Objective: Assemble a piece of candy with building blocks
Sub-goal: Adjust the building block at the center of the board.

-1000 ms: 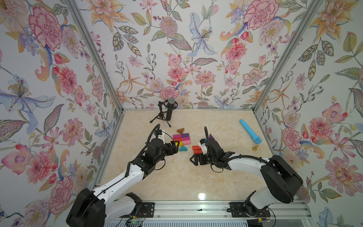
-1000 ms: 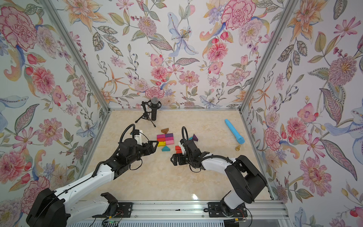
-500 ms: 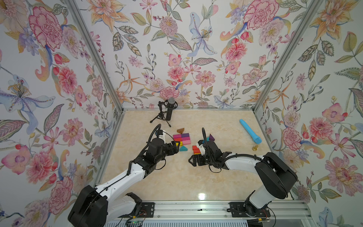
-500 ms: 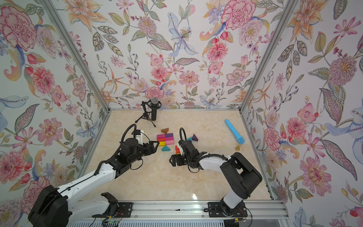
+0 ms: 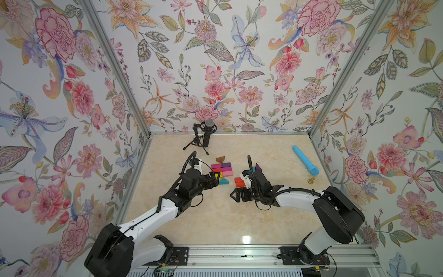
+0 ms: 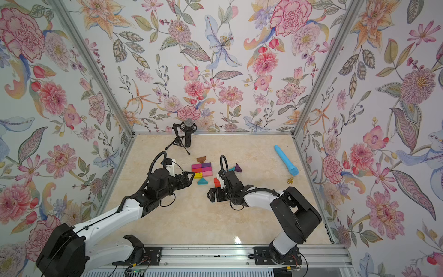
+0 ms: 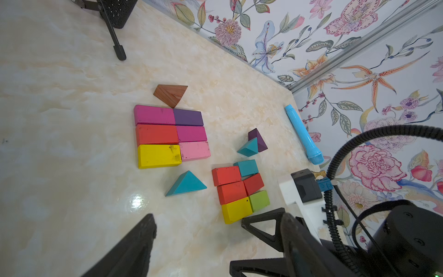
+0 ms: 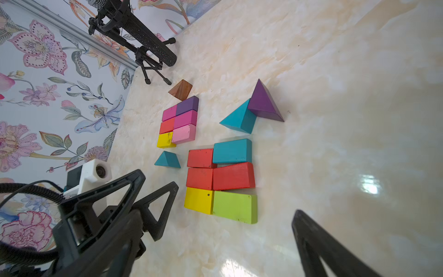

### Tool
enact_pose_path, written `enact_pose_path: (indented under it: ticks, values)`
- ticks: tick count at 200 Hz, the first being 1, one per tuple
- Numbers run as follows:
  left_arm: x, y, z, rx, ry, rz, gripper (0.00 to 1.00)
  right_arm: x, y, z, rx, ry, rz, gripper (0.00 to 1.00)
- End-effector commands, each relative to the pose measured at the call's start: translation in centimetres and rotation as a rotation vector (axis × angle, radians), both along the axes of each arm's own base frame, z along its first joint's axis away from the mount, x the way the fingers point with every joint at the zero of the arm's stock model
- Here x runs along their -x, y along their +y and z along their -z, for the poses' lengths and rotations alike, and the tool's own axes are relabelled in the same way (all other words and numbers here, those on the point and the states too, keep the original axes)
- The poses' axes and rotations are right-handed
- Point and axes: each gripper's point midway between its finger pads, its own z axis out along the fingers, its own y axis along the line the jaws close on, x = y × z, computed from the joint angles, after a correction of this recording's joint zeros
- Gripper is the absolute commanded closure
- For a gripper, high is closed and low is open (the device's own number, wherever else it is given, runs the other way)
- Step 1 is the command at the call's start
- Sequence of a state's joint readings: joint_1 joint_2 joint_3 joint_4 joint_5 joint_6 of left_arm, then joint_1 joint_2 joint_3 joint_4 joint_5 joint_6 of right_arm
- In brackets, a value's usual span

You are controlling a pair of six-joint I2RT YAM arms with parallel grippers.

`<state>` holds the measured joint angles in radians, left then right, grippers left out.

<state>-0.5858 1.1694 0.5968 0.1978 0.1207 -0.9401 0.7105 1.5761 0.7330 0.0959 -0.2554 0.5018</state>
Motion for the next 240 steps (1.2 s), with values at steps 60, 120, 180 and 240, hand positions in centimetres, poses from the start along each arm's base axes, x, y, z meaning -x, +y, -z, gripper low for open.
enact_pose_path:
  ticks: [60,120,180,240]
  values:
    - [1.1,-5.1,1.0,0.205,-0.010,-0.142,0.06,-5.1,-10.2,-7.0,-0.127,-0.131,0.217,0.00]
    - [0.9,-11.2,3.8,0.380,0.057,-0.182,0.06,-6.3,-14.0,-7.4,-0.192,-0.151,0.316,0.00]
    - [-0.2,-13.7,7.1,0.432,0.118,-0.279,0.07,-6.2,-14.9,-7.9,-0.256,-0.164,0.328,0.00]
    - [-1.3,-14.5,8.2,0.423,0.122,-0.365,0.07,-5.7,-15.4,-7.9,-0.291,-0.162,0.319,0.00]
